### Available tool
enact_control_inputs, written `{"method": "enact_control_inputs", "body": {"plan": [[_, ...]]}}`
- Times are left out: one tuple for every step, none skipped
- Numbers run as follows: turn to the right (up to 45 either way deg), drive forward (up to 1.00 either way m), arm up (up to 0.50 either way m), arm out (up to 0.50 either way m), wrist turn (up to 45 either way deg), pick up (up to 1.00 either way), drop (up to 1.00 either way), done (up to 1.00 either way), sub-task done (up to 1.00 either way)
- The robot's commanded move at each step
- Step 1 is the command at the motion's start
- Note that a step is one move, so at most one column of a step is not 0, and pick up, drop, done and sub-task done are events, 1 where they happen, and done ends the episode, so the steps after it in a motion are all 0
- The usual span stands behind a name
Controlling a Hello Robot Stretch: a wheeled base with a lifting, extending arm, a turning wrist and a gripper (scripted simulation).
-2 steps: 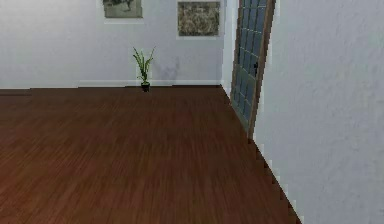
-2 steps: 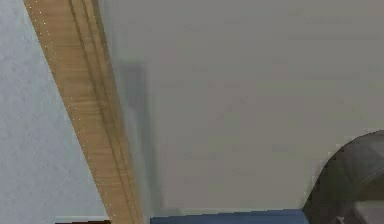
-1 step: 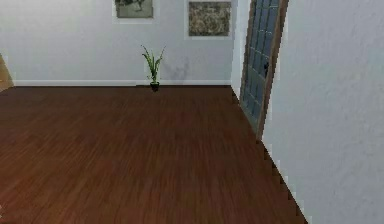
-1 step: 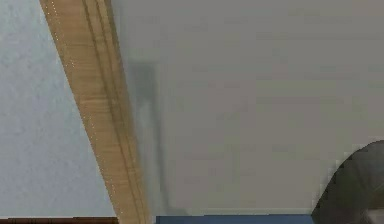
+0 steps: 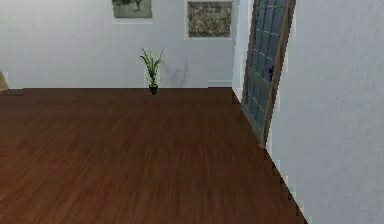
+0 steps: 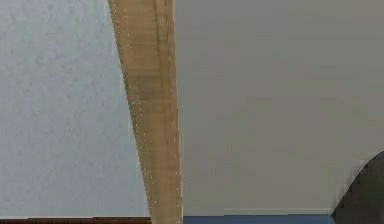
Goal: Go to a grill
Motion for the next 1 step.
{"method": "enact_control_inputs", "body": {"plan": [[0.0, 0.25, 0.0, 0.0, 0.0, 0.0, 0.0, 0.0, 0.0]]}}
